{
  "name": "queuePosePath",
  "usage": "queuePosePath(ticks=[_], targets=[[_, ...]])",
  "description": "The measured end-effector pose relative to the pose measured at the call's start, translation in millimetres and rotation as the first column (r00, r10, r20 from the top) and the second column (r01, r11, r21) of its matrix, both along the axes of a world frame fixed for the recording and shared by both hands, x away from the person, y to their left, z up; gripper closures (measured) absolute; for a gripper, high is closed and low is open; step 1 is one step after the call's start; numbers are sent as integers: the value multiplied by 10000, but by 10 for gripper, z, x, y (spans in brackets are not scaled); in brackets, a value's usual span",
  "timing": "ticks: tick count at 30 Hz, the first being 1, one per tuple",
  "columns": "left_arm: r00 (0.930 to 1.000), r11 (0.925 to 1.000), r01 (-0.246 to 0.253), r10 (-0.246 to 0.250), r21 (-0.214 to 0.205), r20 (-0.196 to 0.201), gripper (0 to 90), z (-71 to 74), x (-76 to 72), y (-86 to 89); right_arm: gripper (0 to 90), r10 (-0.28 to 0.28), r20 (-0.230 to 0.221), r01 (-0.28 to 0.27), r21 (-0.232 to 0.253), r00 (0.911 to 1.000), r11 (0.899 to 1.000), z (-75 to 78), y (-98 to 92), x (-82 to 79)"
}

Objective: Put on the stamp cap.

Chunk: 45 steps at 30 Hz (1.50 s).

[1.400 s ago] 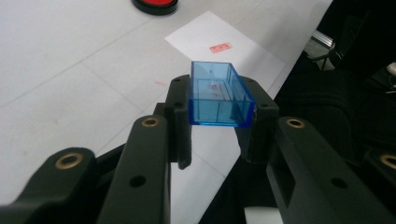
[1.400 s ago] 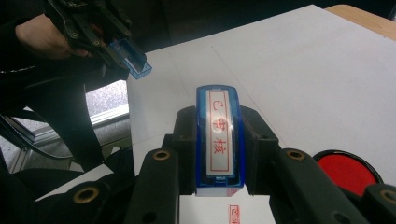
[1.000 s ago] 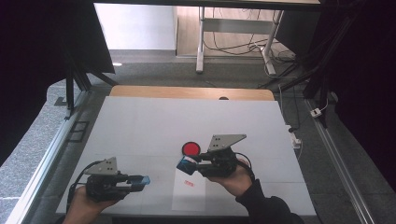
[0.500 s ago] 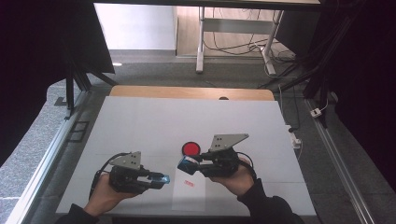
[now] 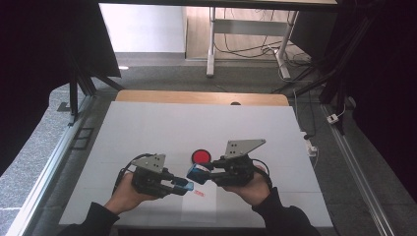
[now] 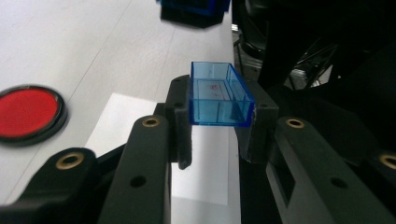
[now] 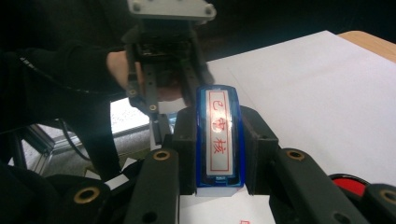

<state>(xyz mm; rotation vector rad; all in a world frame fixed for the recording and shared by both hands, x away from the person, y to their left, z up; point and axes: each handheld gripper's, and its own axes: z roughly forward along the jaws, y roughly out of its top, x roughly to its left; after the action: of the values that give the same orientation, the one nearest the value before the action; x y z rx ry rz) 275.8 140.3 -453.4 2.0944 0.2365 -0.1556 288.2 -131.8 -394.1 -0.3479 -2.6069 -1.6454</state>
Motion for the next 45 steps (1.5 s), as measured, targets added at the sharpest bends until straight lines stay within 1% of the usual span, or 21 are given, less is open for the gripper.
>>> queuePosePath(ticks=[1, 2, 4, 7, 9, 18, 22, 25, 30, 35, 39, 43, 44, 45], targets=[[9999, 9999, 157, -157, -44, 39, 685, -6, 25, -15, 708, 19, 9, -19, -11, 10000, 10000, 3, 4, -4], [9998, 9997, 214, -214, -70, 24, 685, -12, 39, -23, 709, 68, 41, -68, 0, 10000, 10000, 6, 9, -10], [9991, 9991, 417, -418, -125, -65, 685, -29, 79, -45, 709, 168, 36, -168, 0, 9999, 9999, 9, 17, -20], [9977, 9977, 665, -666, -118, -80, 685, -33, 106, -65, 709, 299, 36, -299, -54, 9995, 9995, -1, 33, -29], [9967, 9966, 800, -803, -211, -145, 686, -37, 119, -68, 709, 394, 44, -394, -126, 9992, 9991, -12, 48, -32], [9934, 9938, 1089, -1095, -204, -337, 686, -52, 129, -74, 709, 729, -103, -731, -203, 9973, 9971, -46, 112, -63], [9913, 9918, 1251, -1261, -265, -389, 686, -51, 126, -80, 708, 792, -83, -794, -237, 9968, 9966, -56, 130, -72], [9901, 9907, 1321, -1334, -312, -429, 687, -51, 124, -83, 709, 866, -96, -869, -349, 9962, 9956, -59, 137, -76], [9879, 9884, 1451, -1472, -441, -493, 687, -53, 127, -85, 709, 957, -119, -961, -366, 9953, 9947, -66, 154, -83], [9871, 9863, 1532, -1556, -606, -378, 689, -49, 125, -69, 710, 954, -200, -960, -279, 9952, 9950, -72, 163, -85], [9875, 9851, 1527, -1552, -786, -262, 690, -42, 119, -54, 710, 940, -273, -943, -89, 9952, 9955, -75, 160, -84], [9873, 9837, 1580, -1589, -858, -42, 691, -31, 107, -44, 710, 920, -366, -918, 77, 9951, 9957, -84, 158, -82], [9864, 9827, 1641, -1641, -863, 70, 691, -23, 104, -39, 710, 948, -419, -943, 141, 9946, 9954, -88, 158, -78], [9864, 9825, 1644, -1642, -876, 95, 691, -17, 102, -37, 710, 988, -520, -976, 251, 9938, 9949, -93, 154, -70]])
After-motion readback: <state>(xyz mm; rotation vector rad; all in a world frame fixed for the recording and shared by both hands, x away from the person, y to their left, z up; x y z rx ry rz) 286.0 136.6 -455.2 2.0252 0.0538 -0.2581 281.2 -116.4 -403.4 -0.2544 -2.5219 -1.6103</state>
